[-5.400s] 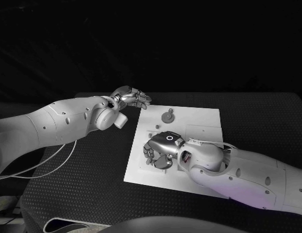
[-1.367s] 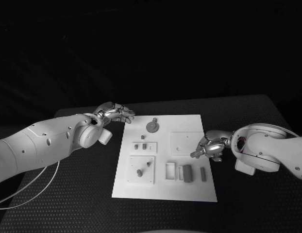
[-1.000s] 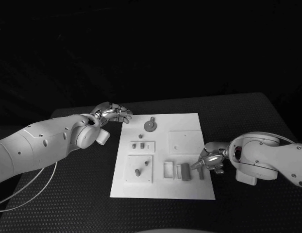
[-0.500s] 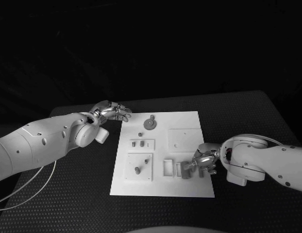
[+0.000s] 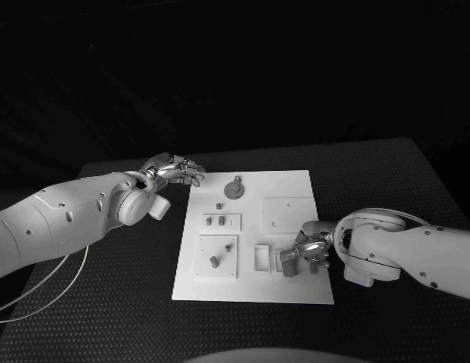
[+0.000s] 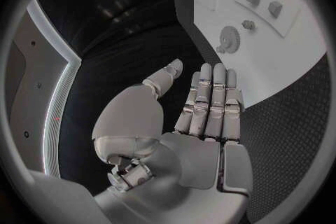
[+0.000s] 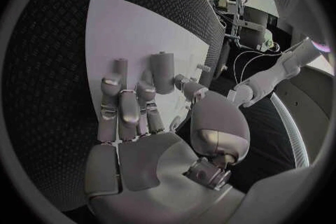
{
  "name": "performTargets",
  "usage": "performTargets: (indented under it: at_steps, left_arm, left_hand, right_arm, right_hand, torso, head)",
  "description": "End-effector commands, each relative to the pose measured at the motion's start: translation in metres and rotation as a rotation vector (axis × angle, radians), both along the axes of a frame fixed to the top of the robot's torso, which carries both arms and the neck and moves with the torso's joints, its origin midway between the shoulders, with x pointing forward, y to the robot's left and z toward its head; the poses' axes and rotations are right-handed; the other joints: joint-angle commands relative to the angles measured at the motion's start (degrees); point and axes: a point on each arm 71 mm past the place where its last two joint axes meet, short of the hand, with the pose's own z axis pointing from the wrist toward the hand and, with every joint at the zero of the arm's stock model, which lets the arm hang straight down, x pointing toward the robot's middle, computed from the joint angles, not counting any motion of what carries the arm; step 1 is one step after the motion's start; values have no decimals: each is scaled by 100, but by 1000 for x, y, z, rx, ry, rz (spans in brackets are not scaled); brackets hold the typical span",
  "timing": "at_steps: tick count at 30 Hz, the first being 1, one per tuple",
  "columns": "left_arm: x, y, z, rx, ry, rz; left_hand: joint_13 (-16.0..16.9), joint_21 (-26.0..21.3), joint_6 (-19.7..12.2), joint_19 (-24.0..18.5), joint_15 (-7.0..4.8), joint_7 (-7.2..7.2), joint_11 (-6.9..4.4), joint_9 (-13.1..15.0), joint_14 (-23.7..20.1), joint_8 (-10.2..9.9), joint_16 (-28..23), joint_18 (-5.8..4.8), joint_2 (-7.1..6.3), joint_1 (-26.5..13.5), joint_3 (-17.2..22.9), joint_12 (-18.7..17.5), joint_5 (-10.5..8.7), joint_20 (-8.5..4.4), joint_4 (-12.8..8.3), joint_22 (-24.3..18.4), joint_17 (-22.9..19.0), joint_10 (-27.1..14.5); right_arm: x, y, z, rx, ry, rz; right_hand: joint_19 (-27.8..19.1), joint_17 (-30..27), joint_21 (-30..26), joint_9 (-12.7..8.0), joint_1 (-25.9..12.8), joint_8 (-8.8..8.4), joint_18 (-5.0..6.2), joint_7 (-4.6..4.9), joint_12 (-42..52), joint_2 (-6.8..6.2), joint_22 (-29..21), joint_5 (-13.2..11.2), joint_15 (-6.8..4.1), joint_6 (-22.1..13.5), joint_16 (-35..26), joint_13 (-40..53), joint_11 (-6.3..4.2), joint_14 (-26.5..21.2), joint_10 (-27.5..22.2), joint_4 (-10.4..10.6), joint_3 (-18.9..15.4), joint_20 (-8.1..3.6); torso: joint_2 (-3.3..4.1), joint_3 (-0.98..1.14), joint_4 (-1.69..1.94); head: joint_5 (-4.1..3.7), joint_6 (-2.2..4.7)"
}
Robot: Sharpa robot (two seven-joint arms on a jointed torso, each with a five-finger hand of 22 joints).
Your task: Assemble the parts on the task board
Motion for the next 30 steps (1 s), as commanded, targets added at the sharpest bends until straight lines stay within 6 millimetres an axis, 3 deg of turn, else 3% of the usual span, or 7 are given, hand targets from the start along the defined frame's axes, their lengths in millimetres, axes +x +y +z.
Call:
performTargets:
  at_steps: [1,3,5,11,15,21,30]
  left_arm:
    - [0,-2,1,-14,-1,-12]
    - [0,-2,1,-14,-1,-13]
    - [0,-2,1,-14,0,-14]
    - [0,-1,1,-13,0,-10]
    - [-1,-1,1,-13,1,-12]
    - [0,0,1,-11,0,-8]
    - [0,0,1,-10,1,-6]
  left_hand:
    - [-8,-13,-31,12,10,-27,12,-7,33,17,-37,-85,-9,-63,-5,-36,-7,31,31,-9,8,-39]
    - [-8,-13,-31,12,10,-26,12,-7,33,17,-39,-85,-10,-65,-5,-36,-7,31,33,-9,9,-39]
    - [-8,-13,-31,12,10,-26,12,-7,34,17,-39,-85,-9,-66,-6,-36,-7,31,34,-9,10,-39]
    - [-8,-13,-31,12,10,-25,12,-7,34,17,-42,-85,-11,-68,-7,-36,-7,31,36,-10,13,-40]
    - [-8,-13,-31,12,10,-25,12,-7,34,17,-43,-85,-10,-69,-7,-36,-7,31,38,-11,15,-39]
    - [-8,-12,-31,12,10,-25,12,-7,34,17,-45,-85,-8,-71,-7,-36,-7,31,41,-11,17,-40]
    - [-8,-12,-30,11,10,-25,12,-7,34,18,-49,-85,-8,-73,-7,-36,-7,31,44,-13,22,-39]
  right_arm:
    - [-3,0,-8,-49,-6,5]
    - [-3,1,-9,-52,-4,6]
    - [-3,1,-9,-57,-6,10]
    - [-4,1,-9,-57,-12,9]
    - [-4,1,-8,-49,-27,1]
    - [-8,-1,-4,-32,-36,-9]
    - [-1,2,20,0,-84,-15]
  right_hand:
    - [-5,19,35,-91,3,-95,178,31,31,11,122,-3,-61,3,40,10,33,109,-8,-52,-12,-54]
    - [-3,47,48,-99,15,-97,178,28,43,29,121,-3,-61,31,44,13,31,128,-3,-81,-17,-57]
    - [-7,71,71,-118,59,-106,178,21,60,137,122,-8,-66,75,49,16,25,146,3,-192,-42,-62]
    - [-51,108,125,-194,153,-153,178,-6,82,701,105,3,-88,246,37,-6,-4,170,10,-1101,-156,-39]
    - [-42,141,141,-204,146,-140,178,-32,92,1037,102,7,-106,353,32,-23,-27,204,46,-1506,-116,-24]
    - [-11,188,151,-208,44,-116,178,-70,100,1243,93,11,-132,481,24,-46,-59,266,118,-1706,-86,-13]
    - [27,257,160,-222,-116,-89,178,-121,106,1336,88,12,-171,638,18,-64,-108,347,202,-1703,-54,-6]
  torso:
    - [-4,0,-5]
    - [-2,-1,-3]
    - [0,-5,0]
    - [-1,0,-7]
    - [-2,1,-5]
    - [-2,-1,-9]
    - [1,0,-9]
  head:
    - [-1,-12]
    - [-1,-14]
    - [1,-19]
    - [11,-15]
    - [15,-17]
    - [15,-8]
    - [9,-7]
